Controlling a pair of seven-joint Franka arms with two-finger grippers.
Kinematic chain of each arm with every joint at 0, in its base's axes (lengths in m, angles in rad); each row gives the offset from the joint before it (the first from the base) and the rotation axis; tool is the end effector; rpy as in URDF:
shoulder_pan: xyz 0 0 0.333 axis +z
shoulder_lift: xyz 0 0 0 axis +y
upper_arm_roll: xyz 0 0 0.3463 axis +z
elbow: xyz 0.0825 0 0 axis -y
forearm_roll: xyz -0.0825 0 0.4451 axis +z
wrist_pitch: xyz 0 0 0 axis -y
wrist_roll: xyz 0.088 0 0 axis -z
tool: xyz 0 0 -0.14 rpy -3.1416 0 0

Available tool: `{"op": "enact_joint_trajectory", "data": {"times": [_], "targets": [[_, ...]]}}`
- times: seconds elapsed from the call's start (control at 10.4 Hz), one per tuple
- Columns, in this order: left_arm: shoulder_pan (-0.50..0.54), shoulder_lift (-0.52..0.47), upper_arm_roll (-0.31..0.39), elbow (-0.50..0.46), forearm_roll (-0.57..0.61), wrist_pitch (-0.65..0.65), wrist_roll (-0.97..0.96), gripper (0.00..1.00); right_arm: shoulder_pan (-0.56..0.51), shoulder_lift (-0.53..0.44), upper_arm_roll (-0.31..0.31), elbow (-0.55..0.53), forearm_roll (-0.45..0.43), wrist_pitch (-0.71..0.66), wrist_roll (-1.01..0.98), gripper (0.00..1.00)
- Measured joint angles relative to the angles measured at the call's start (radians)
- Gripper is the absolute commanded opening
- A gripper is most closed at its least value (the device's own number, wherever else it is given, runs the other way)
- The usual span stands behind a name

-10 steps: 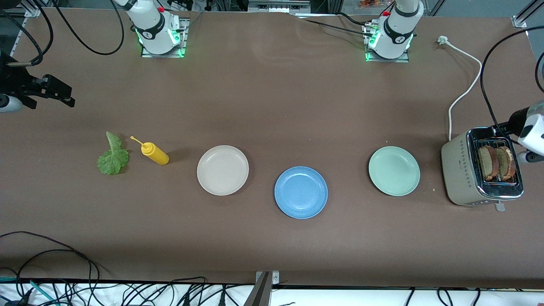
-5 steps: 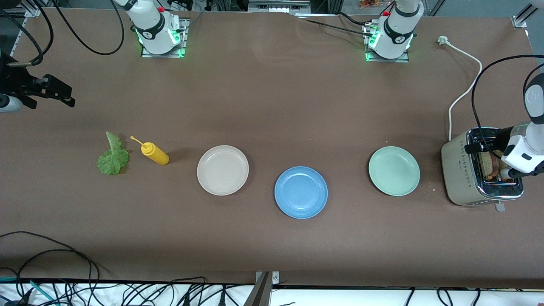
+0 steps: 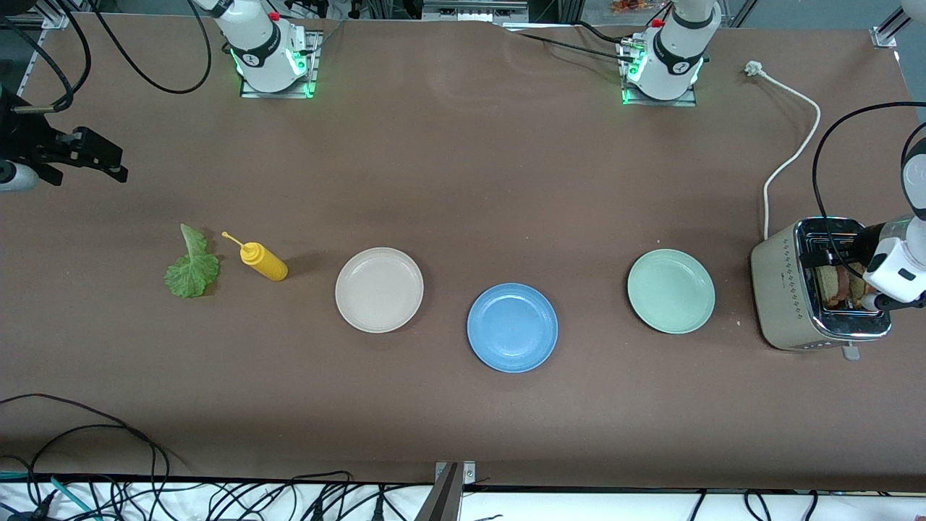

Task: Make sandwich in blue plate with both arms
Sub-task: 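Lower the left gripper over the toaster onto a bread slice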

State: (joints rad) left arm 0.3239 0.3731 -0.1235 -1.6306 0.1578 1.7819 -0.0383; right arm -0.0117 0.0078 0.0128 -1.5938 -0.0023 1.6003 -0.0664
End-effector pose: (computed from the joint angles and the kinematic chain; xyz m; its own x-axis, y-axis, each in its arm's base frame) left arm 0.6780 0.1640 0.3599 0.9565 0.1979 -0.2142 0.1785 -0.9782 -0.1066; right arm 0.6204 0.0003 0.6073 0.9977 0.0675 -0.0014 0.0675 -0.9977 0.0021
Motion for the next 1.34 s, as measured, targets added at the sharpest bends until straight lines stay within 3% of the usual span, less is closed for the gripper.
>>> {"op": "enact_joint_trajectory", "data": {"times": [0.29,0.57,1.05,1.15,1.34], "targets": [[0.007,0.016,0.000,0.008,0.007,0.052,0.064,1.00,0.000,0.000,0.000,0.000,0.000,0.000,0.000,1.00],[0.018,0.024,0.000,0.008,0.007,0.061,0.088,0.86,0.000,0.000,0.000,0.000,0.000,-0.001,0.000,1.00],[0.018,0.029,-0.002,0.008,0.007,0.062,0.100,0.11,0.000,0.000,0.000,0.000,0.000,-0.001,0.000,1.00],[0.018,0.029,-0.002,0.008,0.007,0.062,0.101,0.01,0.000,0.000,0.000,0.000,0.000,-0.001,0.000,1.00],[0.018,0.029,-0.002,0.013,0.014,0.061,0.102,0.00,0.000,0.000,0.000,0.000,0.000,-0.001,0.000,1.00]]}}
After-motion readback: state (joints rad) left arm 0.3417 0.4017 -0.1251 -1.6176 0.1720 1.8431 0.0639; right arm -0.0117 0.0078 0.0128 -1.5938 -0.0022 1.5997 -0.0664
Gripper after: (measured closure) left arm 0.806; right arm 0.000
